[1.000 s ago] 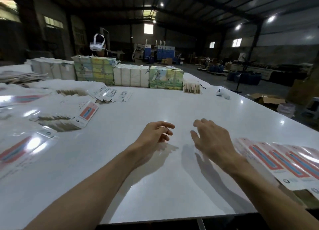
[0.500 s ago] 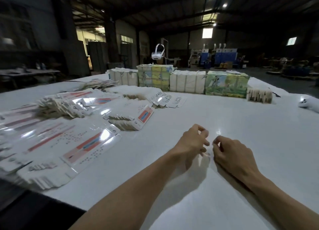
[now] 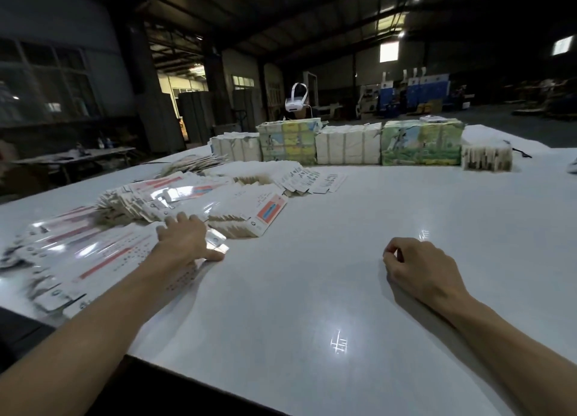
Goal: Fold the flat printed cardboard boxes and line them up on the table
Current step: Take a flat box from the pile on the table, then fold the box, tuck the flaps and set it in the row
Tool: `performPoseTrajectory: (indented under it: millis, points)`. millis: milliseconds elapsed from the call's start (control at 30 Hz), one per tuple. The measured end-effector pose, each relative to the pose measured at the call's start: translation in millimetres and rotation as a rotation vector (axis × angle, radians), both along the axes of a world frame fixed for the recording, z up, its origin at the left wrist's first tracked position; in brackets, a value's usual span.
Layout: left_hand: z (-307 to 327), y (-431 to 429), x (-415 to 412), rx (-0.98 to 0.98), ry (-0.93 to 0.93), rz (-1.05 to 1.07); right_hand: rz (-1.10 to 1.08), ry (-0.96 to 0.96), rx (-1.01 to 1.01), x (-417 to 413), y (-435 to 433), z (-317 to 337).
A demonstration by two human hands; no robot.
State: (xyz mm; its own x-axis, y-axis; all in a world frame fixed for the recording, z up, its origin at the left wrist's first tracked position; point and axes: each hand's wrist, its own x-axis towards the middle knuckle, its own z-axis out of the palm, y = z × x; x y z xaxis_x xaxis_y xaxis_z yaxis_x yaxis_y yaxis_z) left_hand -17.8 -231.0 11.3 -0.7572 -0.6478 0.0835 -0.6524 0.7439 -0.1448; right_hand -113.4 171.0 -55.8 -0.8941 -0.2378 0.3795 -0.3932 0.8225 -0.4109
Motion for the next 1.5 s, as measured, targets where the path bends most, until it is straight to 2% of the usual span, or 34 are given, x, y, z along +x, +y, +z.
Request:
performPoseTrajectory:
  millis: [67,533,600,667,800,867,1000,1100,1200,1300,1400,1500]
  points:
    - [0.8,-7.5,3.2,0.043,0.0,0.035,0.007,-0.007,-0.007,0.9,0.9,0.1]
    - [16.7,-22.0,4.0,0.057,0.153,-0.122,0.034,-0.051,-0.013,2.1,4.8,2.4]
    - [24.9,-15.3,-1.8,0.157,0.262,-0.206,0.033,-0.045,-0.012,1.8,4.2,2.7]
    - [36.8,1.7,-8.8,0.338,0.356,-0.315,0.035,-0.042,-0.009,1.6,4.0,2.5]
    - [54.5,56.7,-21.0,0.925,0.336,-0.414,0.041,-0.06,-0.036,2.2,3.8,3.5]
    - [50.2,83.9,-28.3,1.137,0.318,-0.467,0.058,-0.075,-0.131,3.7,4.2,6.1]
    - [23.7,134.2,-44.6,1.368,0.391,-0.466,0.16,-0.079,-0.374,5.6,4.1,9.7]
    - [4.5,165.4,-54.9,1.457,0.422,-0.444,0.294,-0.163,-0.642,6.2,4.7,15.9]
    - [-10.9,195.9,-62.4,1.461,0.457,-0.505,0.449,-0.364,-0.882,7.1,5.0,22.6]
    - [-19.8,223.3,-70.6,1.492,0.531,-0.554,0.468,-0.442,-0.909,6.3,5.6,22.4]
    - [-28.8,238.5,-76.3,1.489,0.537,-0.451,0.383,-0.501,-0.943,0.9,11.9,17.1]
    - [-39.4,238.6,-70.7,1.597,0.512,-0.429,0.298,-0.62,-1.027,-3.8,18.1,15.6]
